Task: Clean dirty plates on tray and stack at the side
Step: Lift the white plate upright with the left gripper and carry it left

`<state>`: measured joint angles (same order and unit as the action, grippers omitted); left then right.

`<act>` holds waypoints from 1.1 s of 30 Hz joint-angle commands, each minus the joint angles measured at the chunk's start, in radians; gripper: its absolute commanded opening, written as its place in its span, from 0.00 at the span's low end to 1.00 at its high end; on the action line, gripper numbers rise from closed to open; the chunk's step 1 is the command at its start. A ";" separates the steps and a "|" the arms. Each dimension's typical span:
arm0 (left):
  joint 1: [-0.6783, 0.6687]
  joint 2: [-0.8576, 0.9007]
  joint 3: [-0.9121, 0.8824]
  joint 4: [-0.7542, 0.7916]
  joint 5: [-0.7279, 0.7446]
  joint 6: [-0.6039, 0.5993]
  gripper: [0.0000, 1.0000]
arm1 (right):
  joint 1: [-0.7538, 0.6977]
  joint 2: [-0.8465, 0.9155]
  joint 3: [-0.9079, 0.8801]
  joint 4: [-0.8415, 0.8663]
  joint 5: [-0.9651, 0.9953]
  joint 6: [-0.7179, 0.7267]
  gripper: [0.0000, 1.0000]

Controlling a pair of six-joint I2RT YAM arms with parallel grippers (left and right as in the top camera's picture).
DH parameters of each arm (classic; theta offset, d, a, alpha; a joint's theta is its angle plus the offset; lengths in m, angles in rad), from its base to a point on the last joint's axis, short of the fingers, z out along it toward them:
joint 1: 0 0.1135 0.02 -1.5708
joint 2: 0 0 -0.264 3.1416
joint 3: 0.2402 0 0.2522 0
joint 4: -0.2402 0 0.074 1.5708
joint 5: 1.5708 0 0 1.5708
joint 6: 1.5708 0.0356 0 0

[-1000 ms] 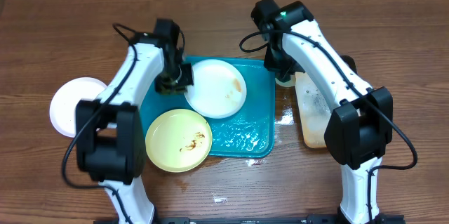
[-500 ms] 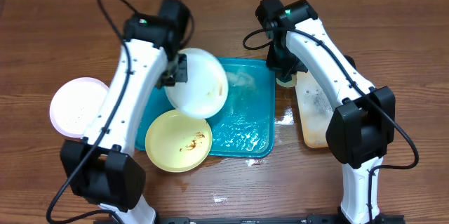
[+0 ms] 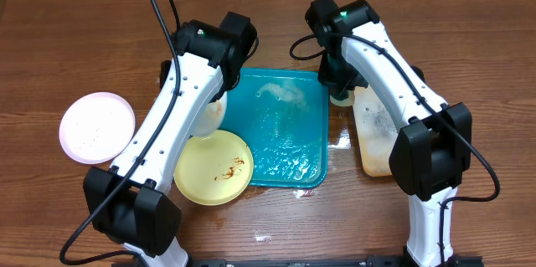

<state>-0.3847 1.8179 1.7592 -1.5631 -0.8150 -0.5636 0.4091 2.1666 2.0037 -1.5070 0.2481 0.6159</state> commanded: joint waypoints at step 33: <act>-0.016 0.188 0.032 -0.087 -0.319 -0.100 0.04 | -0.370 -0.044 0.011 -0.126 -0.016 -0.048 0.04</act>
<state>-0.3935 1.9995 1.7615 -1.6363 -1.0794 -0.6098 0.0353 2.1662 2.0037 -1.6360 0.2409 0.5785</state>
